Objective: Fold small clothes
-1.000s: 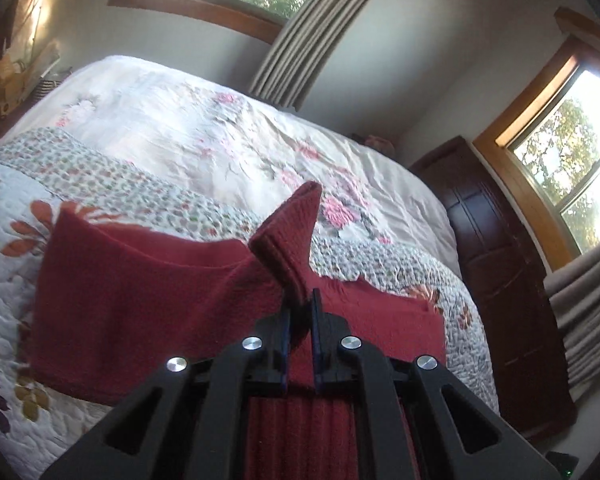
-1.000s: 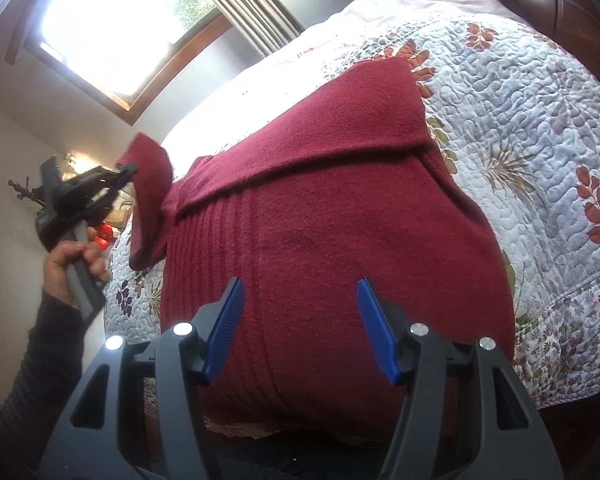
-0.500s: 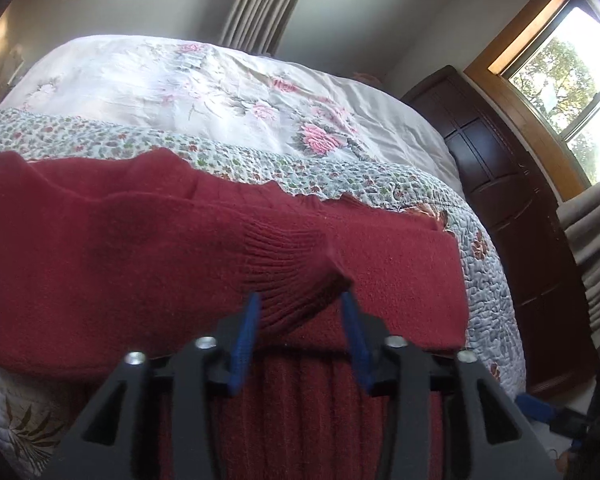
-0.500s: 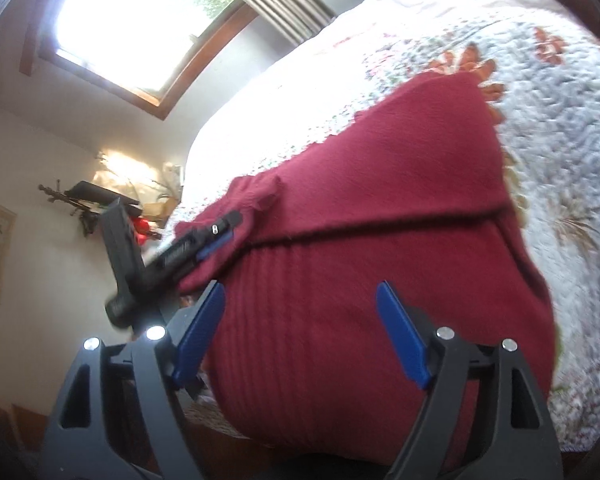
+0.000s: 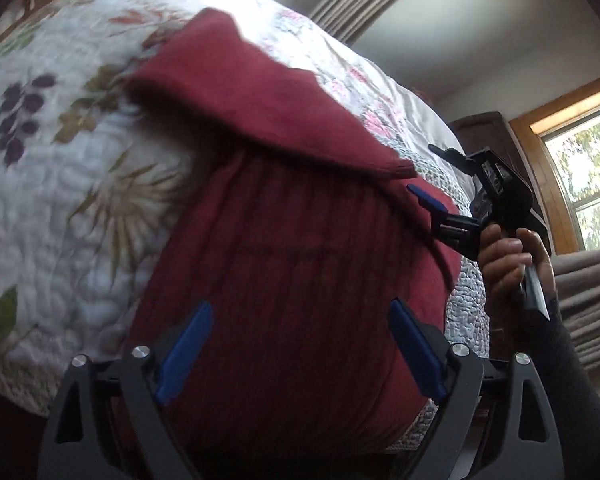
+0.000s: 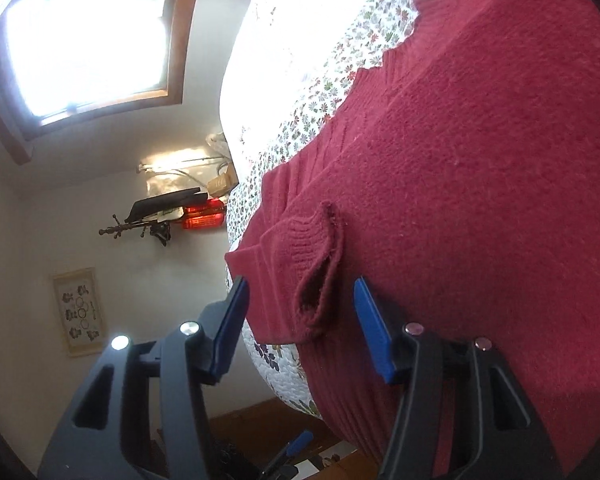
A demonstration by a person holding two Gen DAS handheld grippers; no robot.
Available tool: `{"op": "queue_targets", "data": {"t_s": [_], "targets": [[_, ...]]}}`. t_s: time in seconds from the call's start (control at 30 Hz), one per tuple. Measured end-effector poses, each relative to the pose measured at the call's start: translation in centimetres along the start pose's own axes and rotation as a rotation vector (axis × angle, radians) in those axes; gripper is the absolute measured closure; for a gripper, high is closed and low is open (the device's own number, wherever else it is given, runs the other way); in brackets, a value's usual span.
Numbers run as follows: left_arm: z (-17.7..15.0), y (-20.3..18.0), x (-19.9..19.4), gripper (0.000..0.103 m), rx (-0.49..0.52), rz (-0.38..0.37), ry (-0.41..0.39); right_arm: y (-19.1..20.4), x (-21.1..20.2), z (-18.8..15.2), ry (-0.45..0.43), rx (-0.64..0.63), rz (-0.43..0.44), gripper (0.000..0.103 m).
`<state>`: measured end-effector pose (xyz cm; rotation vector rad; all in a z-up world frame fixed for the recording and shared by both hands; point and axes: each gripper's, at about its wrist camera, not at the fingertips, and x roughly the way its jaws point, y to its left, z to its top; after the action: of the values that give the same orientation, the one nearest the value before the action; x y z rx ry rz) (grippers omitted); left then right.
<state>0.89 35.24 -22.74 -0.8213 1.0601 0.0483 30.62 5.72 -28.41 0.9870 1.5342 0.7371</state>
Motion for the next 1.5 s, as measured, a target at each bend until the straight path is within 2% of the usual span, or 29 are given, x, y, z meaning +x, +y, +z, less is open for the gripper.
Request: {"op": "queue_targets", "data": {"t_s": [0.13,0.2,0.27,0.3,0.47,0.67,0.8,0.93,1.13,1.5], "targets": [[-1.9,3.7,-1.4,0.013,-0.143,0.019,-0.014,0.9,2.1,0.8,0.028,-0.004,-0.022,0.048],[-2.1,4.5,-1.4,0.013,-0.172,0.035,-0.012,1.7,3.0,1.0,0.038,-0.021,-0.039,0.055],[-2.3,4.7,-1.4,0.013,-0.182,0.042,-0.012,2.8,3.6,1.0,0.045,-0.072,-0.100,0.094],[-2.2,4.7,-1.4,0.013,-0.181,0.039,-0.018,3.4,3.6,1.0,0.042,-0.097,-0.124,0.096],[-2.4,4.3,-1.4,0.013,-0.160,0.020,-0.024,6.8,-0.1,0.6,-0.028,-0.230,-0.174,0.097],[-1.8,2.8,-0.3,0.013,-0.118,0.001,0.003,9.1,-9.4,1.1,-0.167,-0.322,-0.193,0.097],[-1.2,1.7,0.6,0.013,-0.098,-0.015,0.023,8.1,-15.9,1.7,-0.272,-0.326,-0.215,0.097],[-0.4,0.7,1.2,0.013,-0.064,-0.033,0.036,5.1,-19.7,2.2,-0.334,-0.273,-0.234,0.097],[-0.1,0.6,1.6,0.012,-0.067,-0.028,0.056,-0.6,-21.4,2.9,-0.350,-0.187,-0.263,0.097],[-0.1,0.2,1.7,0.012,-0.065,-0.020,0.058,-5.5,-19.5,3.7,-0.329,-0.090,-0.294,0.097]]}}
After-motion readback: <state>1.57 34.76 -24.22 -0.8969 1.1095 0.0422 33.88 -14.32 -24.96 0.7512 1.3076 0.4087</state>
